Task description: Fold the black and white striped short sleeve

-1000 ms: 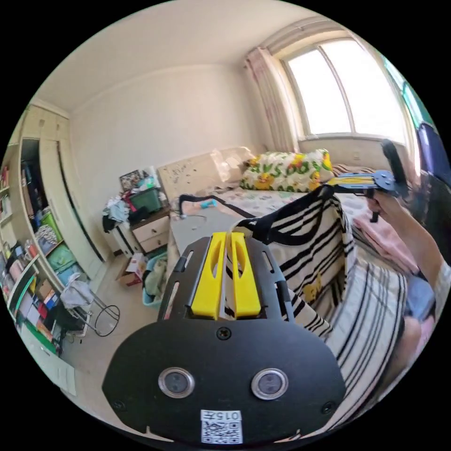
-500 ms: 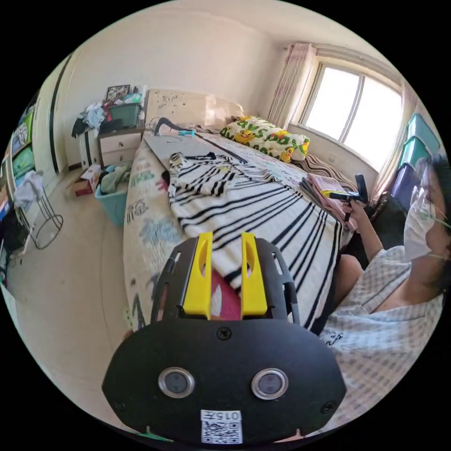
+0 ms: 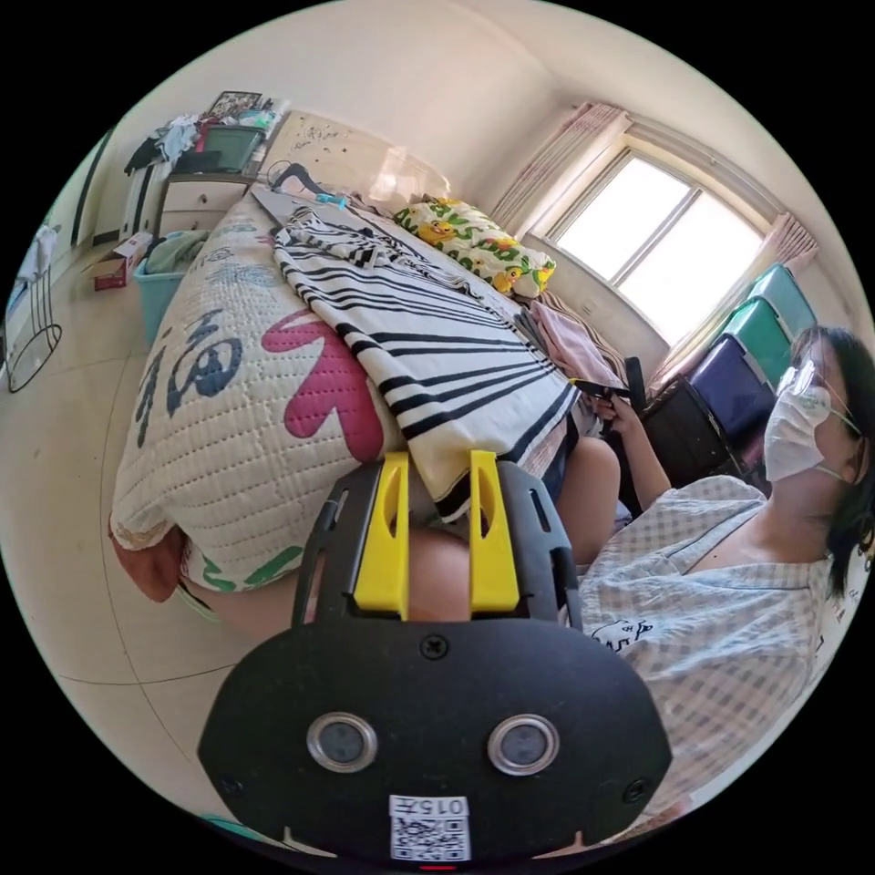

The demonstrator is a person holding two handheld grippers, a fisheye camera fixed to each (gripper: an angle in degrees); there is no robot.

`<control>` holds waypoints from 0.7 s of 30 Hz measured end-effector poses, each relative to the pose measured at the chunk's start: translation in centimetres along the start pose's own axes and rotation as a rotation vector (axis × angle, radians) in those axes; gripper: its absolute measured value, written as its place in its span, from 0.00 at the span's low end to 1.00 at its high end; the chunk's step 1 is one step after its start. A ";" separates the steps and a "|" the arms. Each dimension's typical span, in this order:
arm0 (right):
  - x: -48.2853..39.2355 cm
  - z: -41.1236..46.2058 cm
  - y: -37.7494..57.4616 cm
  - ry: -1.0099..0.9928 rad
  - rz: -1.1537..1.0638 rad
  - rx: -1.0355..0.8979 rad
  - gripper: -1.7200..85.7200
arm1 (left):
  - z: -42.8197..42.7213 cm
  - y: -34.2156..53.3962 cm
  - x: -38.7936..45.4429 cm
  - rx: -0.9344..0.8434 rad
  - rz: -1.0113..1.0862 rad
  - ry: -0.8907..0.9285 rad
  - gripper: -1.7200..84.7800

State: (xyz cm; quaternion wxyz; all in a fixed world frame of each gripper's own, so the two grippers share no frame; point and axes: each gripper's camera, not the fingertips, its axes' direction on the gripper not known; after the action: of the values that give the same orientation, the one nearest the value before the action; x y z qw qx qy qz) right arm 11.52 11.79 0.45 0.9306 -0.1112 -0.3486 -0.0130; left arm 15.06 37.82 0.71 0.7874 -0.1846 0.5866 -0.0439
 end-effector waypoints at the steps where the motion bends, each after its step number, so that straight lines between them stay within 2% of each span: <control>1: 0.0 -0.7 0.2 -0.012 0.012 0.014 0.02 | -0.2 0.0 -0.3 0.000 0.005 0.037 0.11; 3: -0.3 -1.9 0.7 -0.021 0.023 0.034 0.01 | -1.1 0.4 -0.2 0.033 0.010 0.063 0.04; 5: -1.0 -3.0 1.3 -0.040 0.009 0.033 0.01 | -2.9 1.1 0.3 0.075 0.024 0.026 0.02; 9: -3.4 -4.0 3.3 -0.053 -0.028 0.017 0.01 | -4.1 1.4 1.2 0.076 0.041 -0.036 0.02; 15: -5.9 -1.6 4.1 0.072 -0.081 -0.078 0.05 | -1.7 0.7 0.0 -0.014 -0.017 -0.046 0.03; 18: -5.9 -3.8 3.7 0.142 -0.076 -0.015 0.09 | -3.2 -0.7 2.9 0.014 -0.036 -0.249 0.06; 21: -6.9 -5.8 1.2 0.192 -0.151 0.078 0.09 | -3.2 -5.3 9.5 0.079 0.140 -0.418 0.08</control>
State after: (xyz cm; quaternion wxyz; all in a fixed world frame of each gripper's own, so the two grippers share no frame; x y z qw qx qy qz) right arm 10.16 11.32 -8.49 0.9596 -0.0467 -0.2657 -0.0800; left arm 15.73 29.39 -6.88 0.8997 -0.1172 0.4197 0.0273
